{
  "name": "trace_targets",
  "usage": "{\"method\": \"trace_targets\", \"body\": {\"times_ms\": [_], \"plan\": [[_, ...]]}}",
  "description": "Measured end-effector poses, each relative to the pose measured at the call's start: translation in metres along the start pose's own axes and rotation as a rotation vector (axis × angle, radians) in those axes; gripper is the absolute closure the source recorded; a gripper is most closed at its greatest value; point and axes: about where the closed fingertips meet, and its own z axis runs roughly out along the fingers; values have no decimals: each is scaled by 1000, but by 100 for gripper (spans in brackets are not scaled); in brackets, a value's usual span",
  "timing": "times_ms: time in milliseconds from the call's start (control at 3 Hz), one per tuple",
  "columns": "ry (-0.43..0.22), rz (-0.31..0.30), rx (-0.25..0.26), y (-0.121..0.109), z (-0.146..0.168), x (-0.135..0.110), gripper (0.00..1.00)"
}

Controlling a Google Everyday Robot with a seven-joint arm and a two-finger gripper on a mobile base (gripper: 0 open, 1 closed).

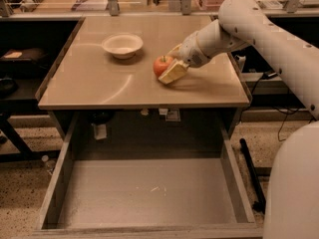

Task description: Pick apple from top drawer and place on counter

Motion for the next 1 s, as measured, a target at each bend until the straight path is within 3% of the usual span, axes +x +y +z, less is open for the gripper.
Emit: {"method": "trace_targets", "body": {"times_ms": [333, 667, 1000], "plan": [[0, 0, 0, 0, 0, 0, 11], [0, 0, 0, 0, 0, 0, 0], [0, 0, 0, 0, 0, 0, 0]]}}
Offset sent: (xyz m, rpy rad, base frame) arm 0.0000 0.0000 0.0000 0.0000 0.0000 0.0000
